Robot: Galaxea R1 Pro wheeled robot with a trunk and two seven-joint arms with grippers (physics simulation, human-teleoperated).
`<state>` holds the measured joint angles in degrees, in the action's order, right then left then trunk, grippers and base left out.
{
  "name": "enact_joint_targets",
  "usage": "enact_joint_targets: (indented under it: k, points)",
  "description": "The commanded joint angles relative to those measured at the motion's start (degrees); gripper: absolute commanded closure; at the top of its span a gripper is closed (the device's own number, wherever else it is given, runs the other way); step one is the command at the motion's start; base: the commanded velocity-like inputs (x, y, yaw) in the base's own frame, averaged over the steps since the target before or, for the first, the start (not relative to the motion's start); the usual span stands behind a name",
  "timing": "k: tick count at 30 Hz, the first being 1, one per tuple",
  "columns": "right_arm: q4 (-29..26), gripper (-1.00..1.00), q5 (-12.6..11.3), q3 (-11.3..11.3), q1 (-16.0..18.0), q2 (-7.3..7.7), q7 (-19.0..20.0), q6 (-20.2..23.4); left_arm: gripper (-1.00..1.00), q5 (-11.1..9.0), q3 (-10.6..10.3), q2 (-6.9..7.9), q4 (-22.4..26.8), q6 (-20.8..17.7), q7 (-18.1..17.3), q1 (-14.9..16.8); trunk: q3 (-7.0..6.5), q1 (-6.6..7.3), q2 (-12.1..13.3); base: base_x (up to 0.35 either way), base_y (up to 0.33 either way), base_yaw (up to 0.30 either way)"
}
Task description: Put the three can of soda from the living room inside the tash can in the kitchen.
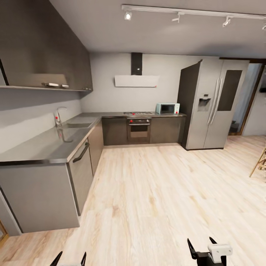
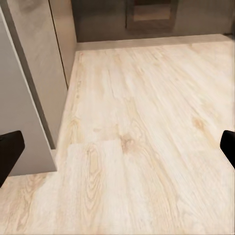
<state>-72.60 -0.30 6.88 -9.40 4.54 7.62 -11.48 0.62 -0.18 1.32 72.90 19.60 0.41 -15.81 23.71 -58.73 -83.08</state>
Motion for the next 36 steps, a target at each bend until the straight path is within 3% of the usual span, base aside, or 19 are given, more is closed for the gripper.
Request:
enact_joint_targets:
  k: [1, 8, 14, 21, 36]
  points:
    - [0.0, -1.00, 0.0, 0.0, 0.0, 0.01, 0.0, 0.0, -1.00, 0.0, 0.0, 0.00, 0.0, 0.0, 0.0, 0.0, 0.01, 0.00, 0.0, 0.000, -0.284, -0.051]
    - [0.0, -1.00, -1.0, 0.1, 0.0, 0.04, 0.1, 0.0, -1.00, 0.0, 0.0, 0.00, -0.1, 0.0, 0.0, 0.0, 0.25, 0.00, 0.0, 0.000, -0.221, -0.137]
    - [0.0, -1.00, -3.5, 0.1, 0.0, 0.16, 0.1, 0.1, -1.00, -0.1, 0.0, 0.00, -0.2, 0.1, 0.0, 0.0, 0.55, 0.00, 0.0, 0.000, -0.055, -0.189]
    - [0.0, -1.00, -4.2, 0.2, 0.0, 0.23, 0.1, 0.1, -1.00, 0.0, 0.1, 0.01, -1.3, 0.0, -0.4, 0.1, 0.92, 0.00, 0.0, 0.020, -0.010, -0.197]
    - [0.4, -1.00, -4.4, 0.2, 0.0, 0.21, 0.1, 0.1, -1.00, 0.2, -0.1, 0.17, -1.8, 0.0, -0.6, 0.3, 1.60, 0.00, 0.0, 0.271, -0.001, -0.208]
